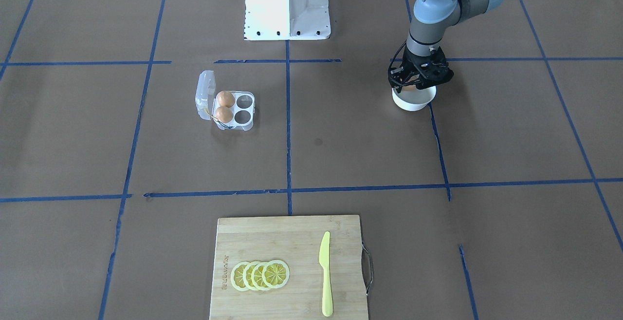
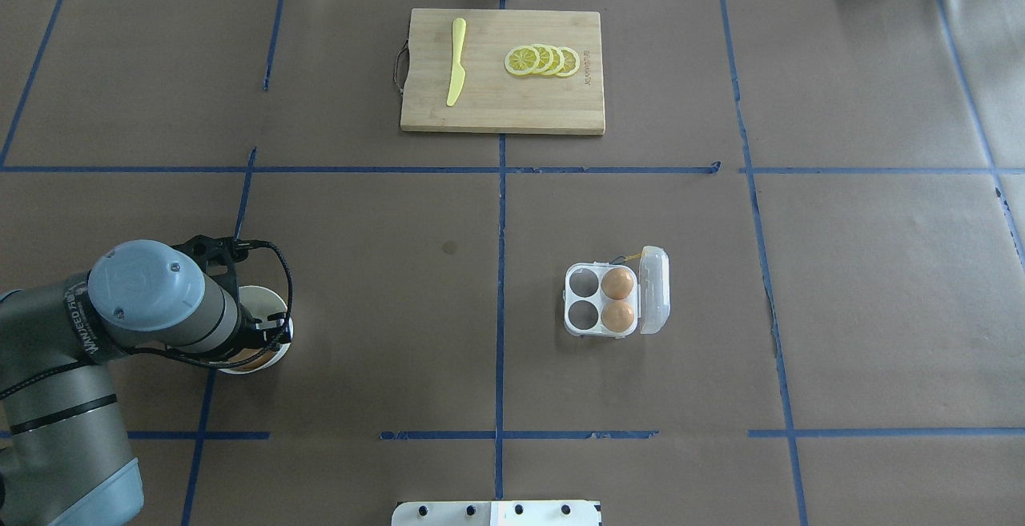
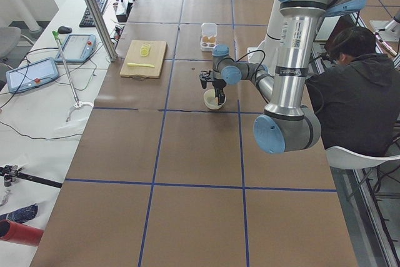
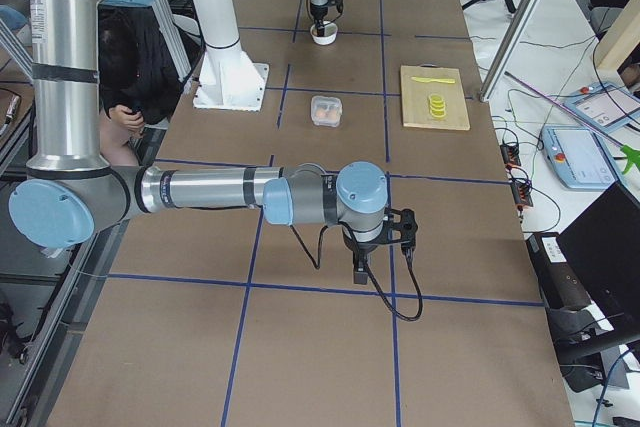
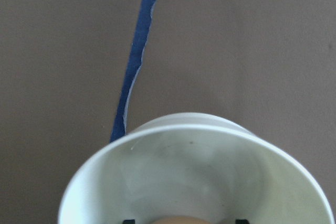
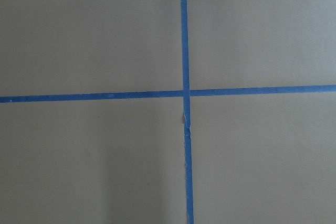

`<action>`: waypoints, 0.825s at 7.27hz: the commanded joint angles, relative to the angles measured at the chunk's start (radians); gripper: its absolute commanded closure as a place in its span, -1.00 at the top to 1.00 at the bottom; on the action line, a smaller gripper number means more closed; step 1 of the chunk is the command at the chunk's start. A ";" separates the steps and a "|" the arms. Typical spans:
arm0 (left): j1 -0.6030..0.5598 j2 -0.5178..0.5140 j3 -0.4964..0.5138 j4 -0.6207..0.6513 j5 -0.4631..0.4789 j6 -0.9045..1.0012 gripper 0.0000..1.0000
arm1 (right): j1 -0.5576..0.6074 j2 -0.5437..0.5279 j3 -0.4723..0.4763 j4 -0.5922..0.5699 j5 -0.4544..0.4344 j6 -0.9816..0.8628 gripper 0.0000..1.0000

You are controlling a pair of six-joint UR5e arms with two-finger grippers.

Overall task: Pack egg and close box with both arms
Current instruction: 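Close the left gripper on the brown egg inside the white bowl, then lift the egg out of the bowl and carry it toward the carton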

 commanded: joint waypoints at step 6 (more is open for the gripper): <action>-0.084 -0.113 -0.012 0.164 0.000 0.024 -0.74 | 0.001 0.004 -0.001 -0.001 0.001 0.000 1.00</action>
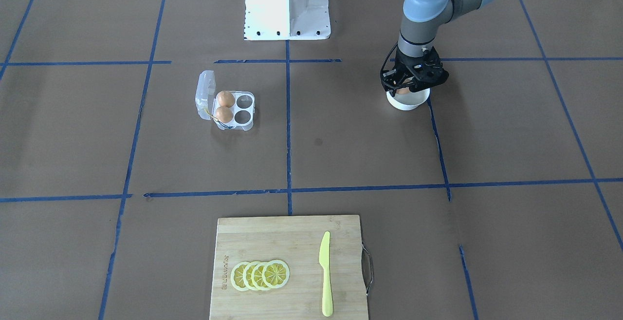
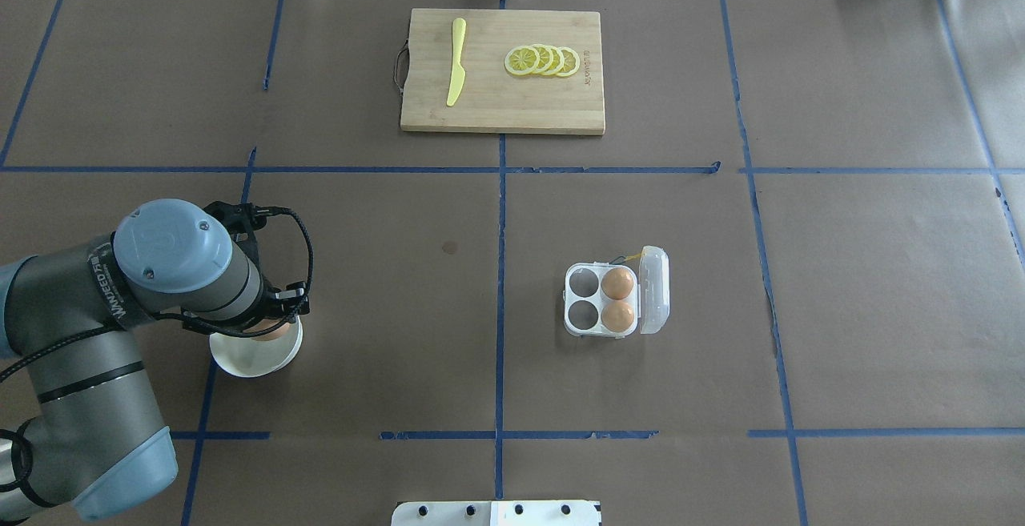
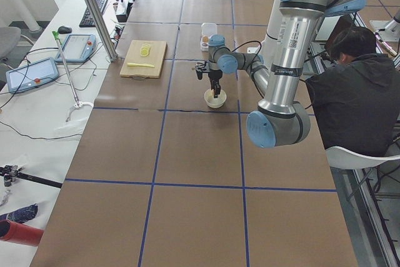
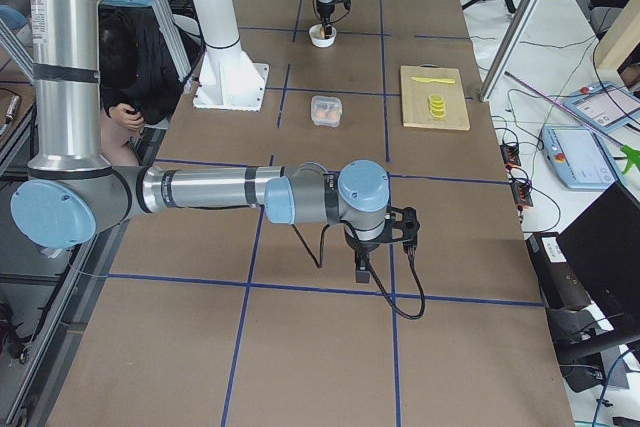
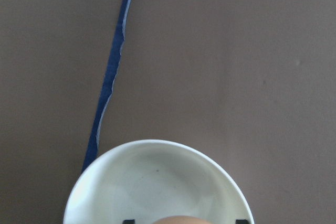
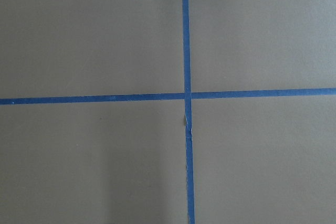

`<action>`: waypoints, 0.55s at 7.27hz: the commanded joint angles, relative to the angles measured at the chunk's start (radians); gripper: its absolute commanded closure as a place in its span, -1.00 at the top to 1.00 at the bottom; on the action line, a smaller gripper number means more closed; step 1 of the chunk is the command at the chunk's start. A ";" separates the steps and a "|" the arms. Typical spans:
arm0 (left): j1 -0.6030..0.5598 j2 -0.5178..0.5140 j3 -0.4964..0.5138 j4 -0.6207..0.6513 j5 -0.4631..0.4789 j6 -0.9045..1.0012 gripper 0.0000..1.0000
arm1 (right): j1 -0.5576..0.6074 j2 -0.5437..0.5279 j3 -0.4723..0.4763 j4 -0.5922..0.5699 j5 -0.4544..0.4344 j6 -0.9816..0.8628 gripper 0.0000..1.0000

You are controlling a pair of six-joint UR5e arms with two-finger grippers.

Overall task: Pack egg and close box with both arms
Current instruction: 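Lift the egg out of the bowl and carry it toward the carton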

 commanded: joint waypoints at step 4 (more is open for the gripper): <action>-0.068 -0.061 -0.005 0.033 -0.001 -0.001 -0.75 | 0.001 0.000 0.003 0.000 0.002 0.002 1.00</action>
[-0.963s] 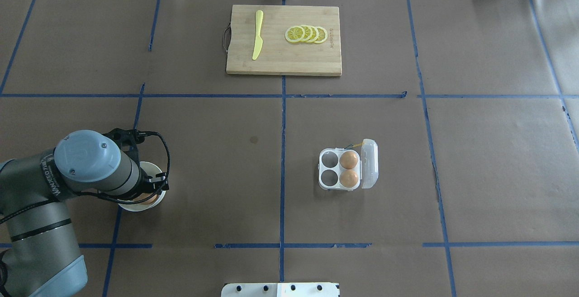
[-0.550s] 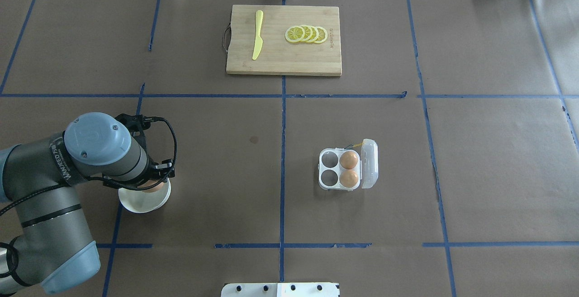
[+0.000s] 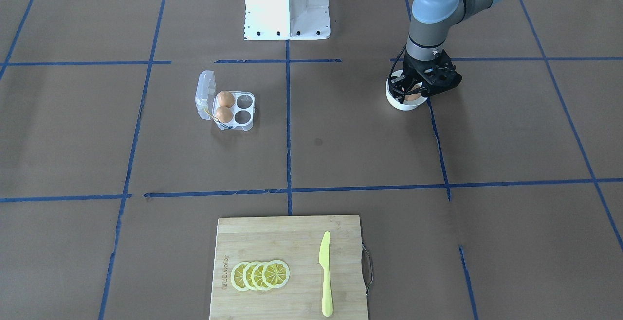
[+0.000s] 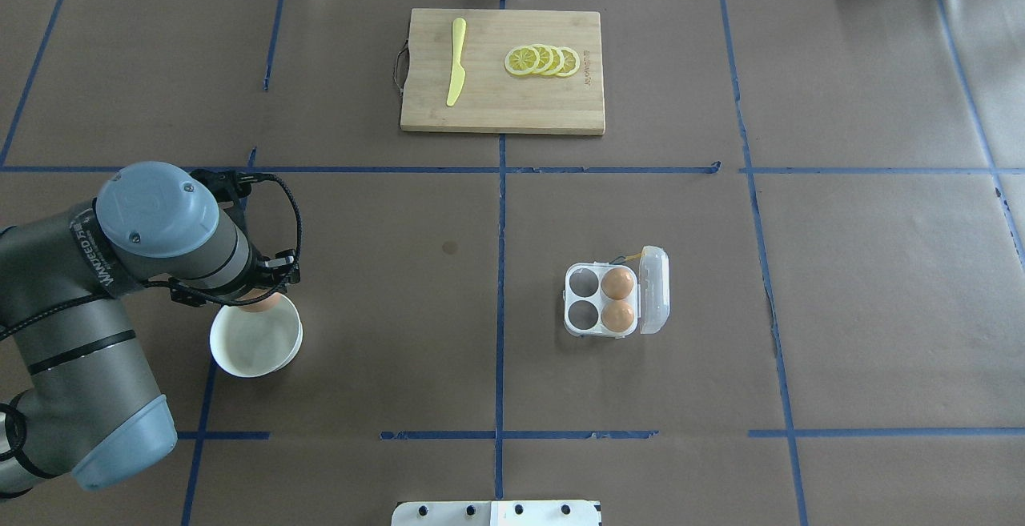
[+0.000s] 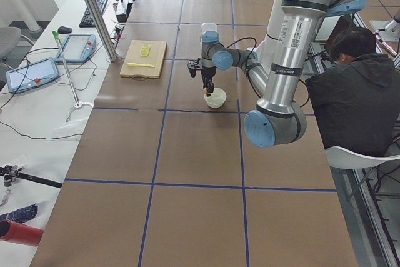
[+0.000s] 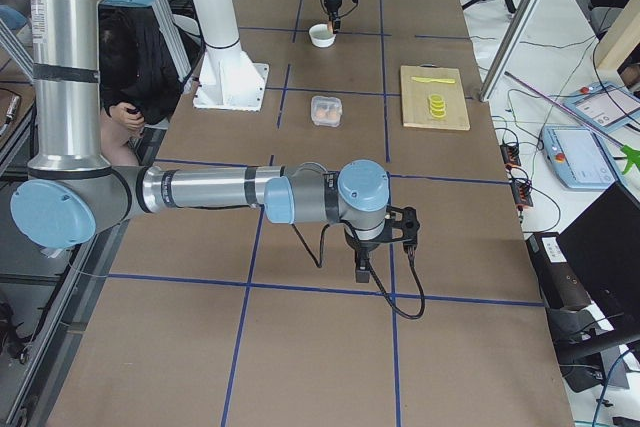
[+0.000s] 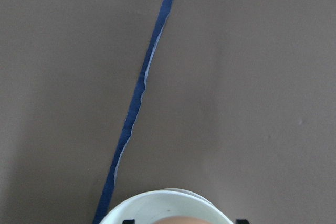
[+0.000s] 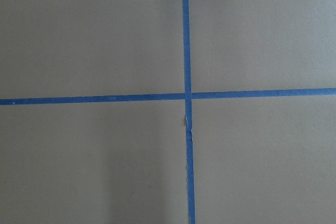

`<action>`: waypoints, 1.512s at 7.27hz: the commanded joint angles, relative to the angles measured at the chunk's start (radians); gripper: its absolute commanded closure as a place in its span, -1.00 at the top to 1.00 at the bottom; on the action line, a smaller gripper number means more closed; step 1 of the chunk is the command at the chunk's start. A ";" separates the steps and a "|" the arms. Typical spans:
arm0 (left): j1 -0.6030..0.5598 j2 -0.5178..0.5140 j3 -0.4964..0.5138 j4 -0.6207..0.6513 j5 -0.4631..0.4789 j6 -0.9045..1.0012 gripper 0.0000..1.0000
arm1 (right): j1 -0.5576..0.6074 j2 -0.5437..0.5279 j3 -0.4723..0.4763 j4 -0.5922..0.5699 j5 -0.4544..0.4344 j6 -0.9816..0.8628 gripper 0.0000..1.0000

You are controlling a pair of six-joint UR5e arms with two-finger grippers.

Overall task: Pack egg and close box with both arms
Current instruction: 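Lift the egg out of the bowl and carry it toward the carton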

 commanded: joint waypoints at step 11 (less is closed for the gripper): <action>0.160 -0.558 0.471 -0.521 -0.007 -0.379 -0.75 | 0.000 -0.013 0.038 -0.002 0.003 -0.001 1.00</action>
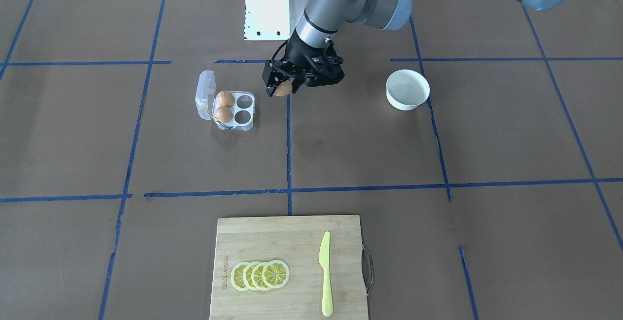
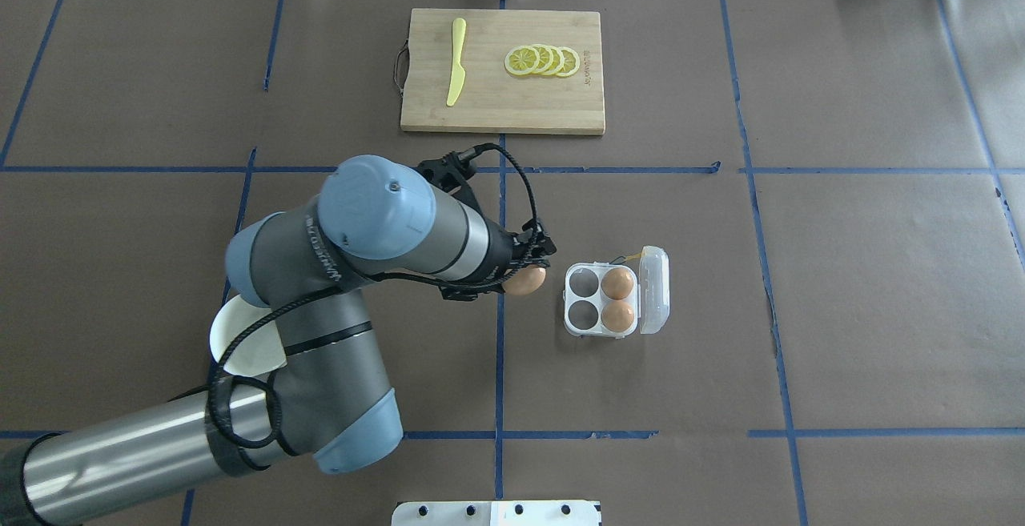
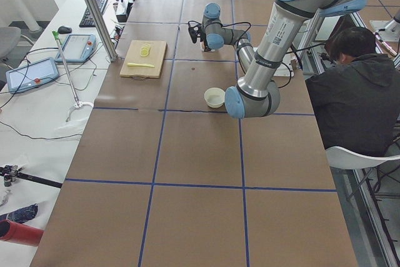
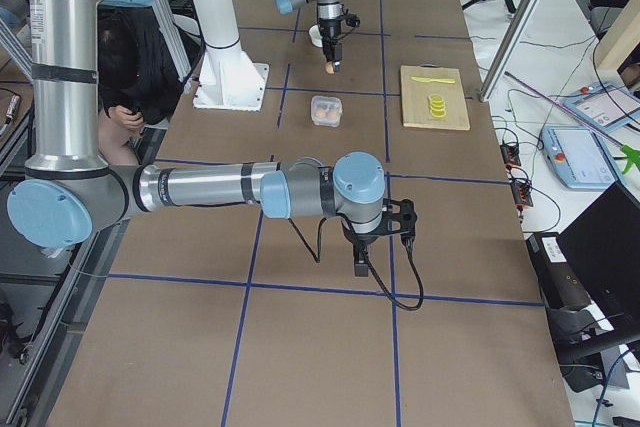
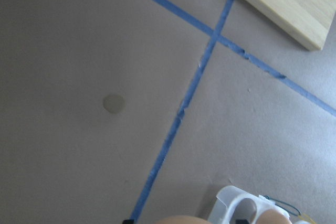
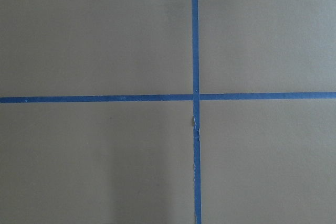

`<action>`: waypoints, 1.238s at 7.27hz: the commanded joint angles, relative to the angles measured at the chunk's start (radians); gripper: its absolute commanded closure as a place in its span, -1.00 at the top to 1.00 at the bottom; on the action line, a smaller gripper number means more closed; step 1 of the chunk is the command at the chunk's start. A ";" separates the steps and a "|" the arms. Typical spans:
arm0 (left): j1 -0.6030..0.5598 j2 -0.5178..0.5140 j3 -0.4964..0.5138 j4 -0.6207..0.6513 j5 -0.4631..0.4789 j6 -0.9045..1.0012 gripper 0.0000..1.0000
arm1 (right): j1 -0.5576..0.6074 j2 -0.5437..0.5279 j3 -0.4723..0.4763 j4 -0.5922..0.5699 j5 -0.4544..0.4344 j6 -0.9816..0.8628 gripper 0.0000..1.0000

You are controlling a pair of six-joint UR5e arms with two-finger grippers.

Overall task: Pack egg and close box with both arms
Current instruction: 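Lower the egg into the empty carton cup and open the left gripper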

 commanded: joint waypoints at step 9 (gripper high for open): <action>0.058 -0.122 0.261 -0.193 0.006 0.045 0.95 | 0.000 0.001 0.001 0.000 -0.001 0.000 1.00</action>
